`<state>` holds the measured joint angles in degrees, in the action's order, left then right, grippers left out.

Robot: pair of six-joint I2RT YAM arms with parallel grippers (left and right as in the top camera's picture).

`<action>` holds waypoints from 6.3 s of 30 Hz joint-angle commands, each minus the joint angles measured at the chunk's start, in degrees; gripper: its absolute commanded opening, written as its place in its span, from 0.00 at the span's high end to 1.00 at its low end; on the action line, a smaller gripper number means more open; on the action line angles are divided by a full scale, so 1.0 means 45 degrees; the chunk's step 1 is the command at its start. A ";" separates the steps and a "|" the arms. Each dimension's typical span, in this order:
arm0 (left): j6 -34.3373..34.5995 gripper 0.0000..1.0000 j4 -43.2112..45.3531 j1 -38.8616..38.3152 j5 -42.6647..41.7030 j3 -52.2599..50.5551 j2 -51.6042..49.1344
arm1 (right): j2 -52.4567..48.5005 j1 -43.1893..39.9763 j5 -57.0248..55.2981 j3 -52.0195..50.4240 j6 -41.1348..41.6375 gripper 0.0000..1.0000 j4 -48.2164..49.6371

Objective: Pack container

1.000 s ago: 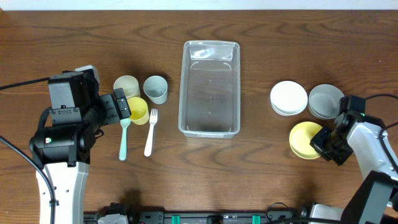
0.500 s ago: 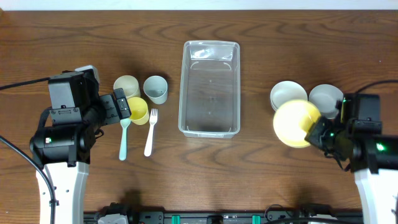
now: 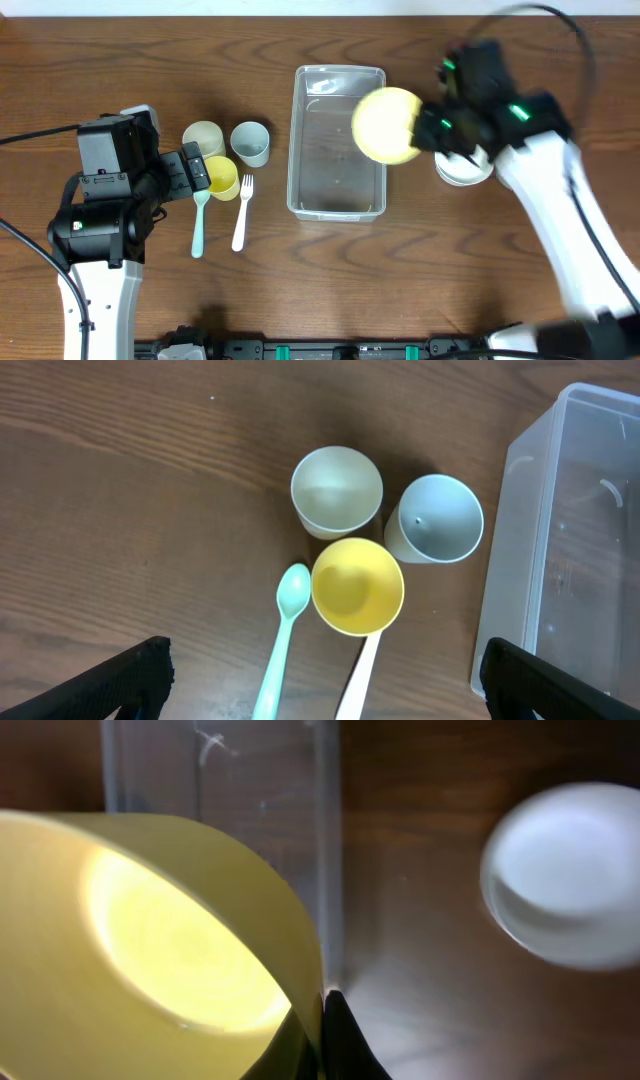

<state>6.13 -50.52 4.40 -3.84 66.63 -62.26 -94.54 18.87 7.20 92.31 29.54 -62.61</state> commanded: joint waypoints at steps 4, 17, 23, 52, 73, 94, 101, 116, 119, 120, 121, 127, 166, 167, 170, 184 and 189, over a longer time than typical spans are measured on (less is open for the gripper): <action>-0.0117 0.02 0.0000 0.0044 0.0204 0.0267 0.0019 | -0.4075 0.0505 0.0607 0.2943 0.0000 0.99 0.0695; -0.0117 0.02 0.0000 0.0044 0.0204 0.0267 0.0019 | -0.7300 0.0559 0.0568 0.4818 0.0617 0.86 0.2851; -0.0117 0.02 0.0000 0.0044 0.0204 0.0267 0.0019 | -0.7247 0.0544 0.0913 0.5110 0.0228 0.57 0.3322; -0.0117 0.02 0.0000 0.0044 0.0199 0.0267 0.0019 | -0.3827 -0.8597 -0.2569 0.2730 0.0175 0.28 -0.5061; -0.0117 0.02 0.0000 0.0044 0.0204 0.0267 0.0019 | -0.3827 -0.9117 -0.1860 -0.3648 -0.0228 0.49 0.1467; -0.0117 0.02 0.0000 0.0044 0.0204 0.0267 0.0019 | 0.5008 -0.7218 0.1904 -0.3371 -0.0053 0.99 0.2550; -0.0117 0.02 0.0000 0.0044 0.0204 0.0267 0.0019 | 0.3876 -0.1870 0.1409 -0.3371 0.0151 0.98 0.4396; -0.0117 0.02 0.0000 0.0044 0.0204 0.0267 0.0019 | -0.5552 0.0607 0.0262 0.3157 0.0379 0.97 0.3526; -0.0117 0.02 0.0000 0.0044 0.0204 0.0267 0.0019 | -0.6115 0.0607 0.0461 0.3721 0.0369 0.73 0.3036; -0.0117 0.02 0.0000 0.0044 0.0204 0.0267 0.0019 | -0.6115 0.0607 0.0452 0.3735 0.0330 0.71 0.2953; -0.0117 0.02 0.0000 0.0044 0.0199 0.0267 0.0019 | -0.6062 0.0607 0.0447 0.3784 0.0204 0.69 0.2807; -0.0117 0.02 0.0000 0.0044 0.0204 0.0267 0.0019 | -0.4789 0.0359 -0.1277 0.5022 0.0185 0.59 0.0539; -0.0117 0.02 0.0000 0.0044 0.0204 0.0267 0.0019 | -0.7859 0.1588 0.0544 0.3861 -0.2385 0.83 0.4177; -0.0117 0.02 0.0000 0.0044 0.0199 0.0267 0.0019 | -0.8014 0.1559 0.0539 0.3861 -0.2395 0.83 0.4308; -0.0117 0.02 0.0000 0.0044 0.0204 0.0267 0.0019 | -0.8408 0.1559 0.0554 0.3861 -0.2754 0.83 0.4707; -0.0117 0.02 0.0000 0.0044 0.0204 0.0267 0.0019 | -0.8607 0.1438 0.0452 0.3895 -0.3672 0.94 0.2851; -0.0117 0.02 0.0000 0.0044 0.0204 0.0267 0.0019 | -0.7718 0.1472 0.0865 0.4070 -0.3677 0.83 0.2871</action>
<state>6.11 -50.57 4.40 -3.81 66.67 -62.26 -132.77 25.96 9.69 109.65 14.04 -49.69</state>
